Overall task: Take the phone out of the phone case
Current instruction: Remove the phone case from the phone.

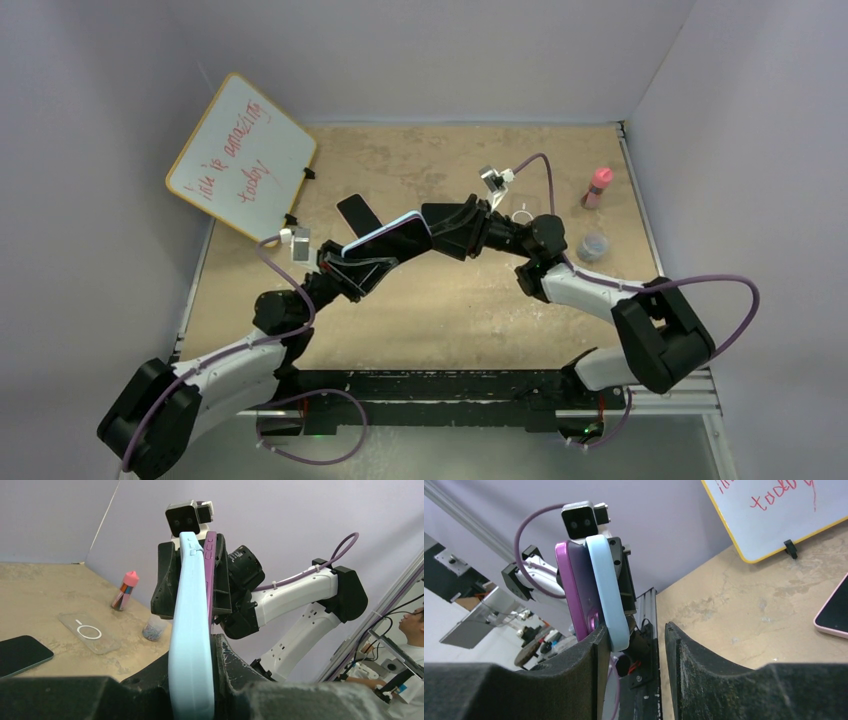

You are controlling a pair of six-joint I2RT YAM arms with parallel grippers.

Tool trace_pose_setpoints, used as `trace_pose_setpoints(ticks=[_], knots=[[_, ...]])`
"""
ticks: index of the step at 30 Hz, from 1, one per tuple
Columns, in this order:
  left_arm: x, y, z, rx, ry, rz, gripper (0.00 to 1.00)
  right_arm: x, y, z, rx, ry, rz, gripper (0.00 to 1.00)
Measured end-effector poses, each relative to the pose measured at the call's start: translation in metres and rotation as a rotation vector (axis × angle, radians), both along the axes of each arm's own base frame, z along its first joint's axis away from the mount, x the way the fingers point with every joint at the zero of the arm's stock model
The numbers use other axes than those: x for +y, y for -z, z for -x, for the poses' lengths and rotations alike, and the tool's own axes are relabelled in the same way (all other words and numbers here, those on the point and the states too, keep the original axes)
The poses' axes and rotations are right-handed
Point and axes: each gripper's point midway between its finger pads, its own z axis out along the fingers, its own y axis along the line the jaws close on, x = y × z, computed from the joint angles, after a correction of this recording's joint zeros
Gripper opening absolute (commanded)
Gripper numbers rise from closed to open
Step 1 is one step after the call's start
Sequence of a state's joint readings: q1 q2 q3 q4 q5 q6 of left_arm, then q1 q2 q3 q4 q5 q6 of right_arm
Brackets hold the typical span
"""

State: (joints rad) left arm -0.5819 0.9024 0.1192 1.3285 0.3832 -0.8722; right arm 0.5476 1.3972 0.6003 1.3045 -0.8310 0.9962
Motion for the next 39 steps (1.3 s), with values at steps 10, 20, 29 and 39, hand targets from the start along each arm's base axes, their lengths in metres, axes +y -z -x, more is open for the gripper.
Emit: trace_pose_setpoints(ticks=[10,20,29,39], knots=[[-0.007,-0.004,-0.004,0.022,-0.028,0.061,0.0,0.009,-0.005,-0.001,0.029,0.036,-0.032,0.47],[-0.012,0.003,-0.016,0.082,-0.08,0.096,0.0,0.018,-0.001,-0.009,0.074,0.086,-0.044,0.44],[-0.01,0.012,-0.029,0.156,-0.144,0.112,0.0,0.021,0.006,-0.019,0.135,0.115,-0.069,0.12],[0.001,0.037,-0.04,0.292,-0.242,0.041,0.42,0.027,0.032,-0.02,0.275,0.107,-0.079,0.0]])
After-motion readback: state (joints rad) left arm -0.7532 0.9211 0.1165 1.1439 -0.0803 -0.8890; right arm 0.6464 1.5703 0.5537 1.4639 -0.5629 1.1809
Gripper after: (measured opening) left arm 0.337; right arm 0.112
